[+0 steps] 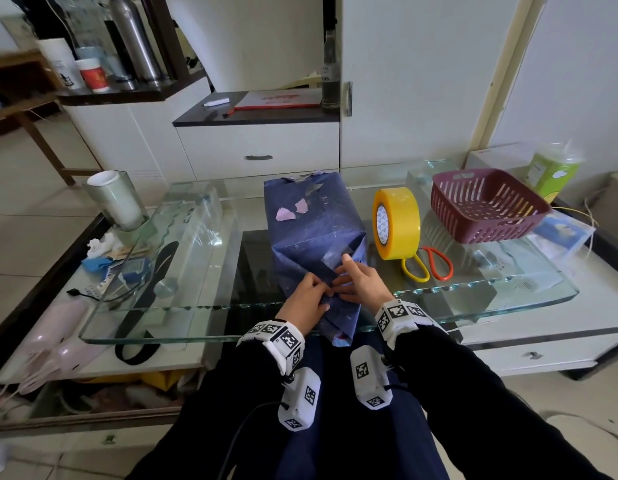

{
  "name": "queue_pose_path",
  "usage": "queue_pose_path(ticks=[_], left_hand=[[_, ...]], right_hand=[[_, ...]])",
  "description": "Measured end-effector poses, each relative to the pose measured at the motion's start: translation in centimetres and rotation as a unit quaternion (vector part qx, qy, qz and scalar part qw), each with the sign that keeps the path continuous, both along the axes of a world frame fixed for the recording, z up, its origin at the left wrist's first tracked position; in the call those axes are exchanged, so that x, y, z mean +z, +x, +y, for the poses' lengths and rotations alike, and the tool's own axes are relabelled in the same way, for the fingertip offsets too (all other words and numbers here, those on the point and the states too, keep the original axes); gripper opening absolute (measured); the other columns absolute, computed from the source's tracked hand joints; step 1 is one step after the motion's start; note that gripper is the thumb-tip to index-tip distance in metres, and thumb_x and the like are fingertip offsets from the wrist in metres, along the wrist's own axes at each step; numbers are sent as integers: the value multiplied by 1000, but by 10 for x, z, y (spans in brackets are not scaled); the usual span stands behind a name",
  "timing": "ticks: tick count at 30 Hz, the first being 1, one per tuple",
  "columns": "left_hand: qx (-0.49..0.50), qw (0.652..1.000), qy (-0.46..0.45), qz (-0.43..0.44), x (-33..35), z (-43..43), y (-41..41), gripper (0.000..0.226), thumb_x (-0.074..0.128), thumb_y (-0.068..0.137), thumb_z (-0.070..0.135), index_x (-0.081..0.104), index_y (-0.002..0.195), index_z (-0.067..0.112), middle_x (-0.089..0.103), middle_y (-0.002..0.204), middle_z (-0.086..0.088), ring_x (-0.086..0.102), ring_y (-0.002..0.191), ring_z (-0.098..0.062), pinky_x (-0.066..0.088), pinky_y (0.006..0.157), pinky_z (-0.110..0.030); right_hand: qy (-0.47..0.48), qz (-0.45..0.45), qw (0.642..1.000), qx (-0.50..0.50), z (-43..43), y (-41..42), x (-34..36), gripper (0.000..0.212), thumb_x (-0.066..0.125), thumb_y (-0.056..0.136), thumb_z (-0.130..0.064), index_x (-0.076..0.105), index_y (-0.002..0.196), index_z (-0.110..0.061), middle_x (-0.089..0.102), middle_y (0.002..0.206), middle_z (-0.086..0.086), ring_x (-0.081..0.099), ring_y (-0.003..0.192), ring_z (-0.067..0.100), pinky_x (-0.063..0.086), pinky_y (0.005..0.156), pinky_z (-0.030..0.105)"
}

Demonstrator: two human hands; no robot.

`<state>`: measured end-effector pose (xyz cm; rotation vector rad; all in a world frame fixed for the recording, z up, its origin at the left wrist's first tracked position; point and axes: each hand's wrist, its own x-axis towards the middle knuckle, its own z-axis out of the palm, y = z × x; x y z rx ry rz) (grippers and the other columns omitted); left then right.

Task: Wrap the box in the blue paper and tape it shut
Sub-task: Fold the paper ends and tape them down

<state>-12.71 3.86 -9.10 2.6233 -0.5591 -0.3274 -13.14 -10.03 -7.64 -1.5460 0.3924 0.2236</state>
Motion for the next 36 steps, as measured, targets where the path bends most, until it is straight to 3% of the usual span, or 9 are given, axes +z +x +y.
queue_pose_path(ticks=[6, 12, 18, 21, 24, 30, 34, 36], left_hand=[[-17, 999, -8, -25, -5, 6, -3, 28, 57, 90, 14, 63, 117, 10, 53, 123, -7, 55, 113, -23, 42, 99, -34], [-20, 999, -40, -29, -11, 8, -7, 26, 58, 88, 9, 65, 113, 9, 56, 120, -4, 58, 110, -21, 45, 95, -36], [22, 995, -96, -31, -14, 8, -6, 26, 65, 82, 3, 68, 108, 2, 53, 118, -12, 58, 108, -23, 43, 96, -24], [32, 994, -96, -41, -15, 12, -3, 25, 68, 80, 4, 70, 105, 3, 52, 117, -15, 53, 110, -25, 40, 100, -26], [44, 993, -100, -39, -15, 12, -1, 25, 69, 80, 6, 70, 105, 4, 52, 116, -14, 52, 111, -25, 40, 101, -27], [53, 993, -99, -27, -16, 12, 1, 26, 68, 81, 7, 69, 107, 6, 50, 118, -14, 50, 113, -26, 39, 102, -27], [59, 994, -94, -18, -17, 12, 1, 27, 67, 81, 8, 67, 109, 6, 50, 118, -14, 49, 114, -25, 37, 103, -28], [68, 992, -106, -19, -15, 8, 2, 26, 68, 79, 6, 65, 105, 1, 51, 115, -16, 51, 111, -28, 40, 100, -31]], right_hand=[[-98, -54, 993, -28, -4, -6, -6, 19, 56, 93, -23, 56, 77, -12, 58, 66, 6, 58, 62, 20, 55, 62, 35], [-162, -80, 982, -59, -9, -9, -9, 13, 63, 89, -16, 58, 77, -11, 57, 56, 8, 51, 47, 18, 48, 54, 29], [-143, -112, 983, -33, -11, -10, -10, 9, 66, 82, -2, 65, 76, -8, 69, 74, 13, 65, 64, 26, 56, 70, 35], [-167, -113, 979, 0, -8, -8, -9, 8, 72, 77, -2, 68, 84, -5, 70, 78, 12, 65, 70, 20, 55, 72, 29], [-165, -118, 979, 21, -6, -7, -6, 11, 73, 77, -4, 67, 83, -11, 71, 85, 11, 66, 79, 20, 54, 79, 31], [-122, -103, 986, 42, -6, -4, -5, 34, 53, 75, 13, 63, 81, -19, 72, 88, 6, 68, 92, 18, 54, 85, 33], [-101, -94, 989, 55, -4, -4, -1, 34, 47, 76, 18, 61, 92, -9, 68, 94, 10, 64, 89, 14, 52, 73, 15], [-111, -91, 988, 64, -6, -5, -1, 36, 43, 77, 19, 60, 97, -5, 67, 99, 14, 63, 92, 15, 50, 76, 15]])
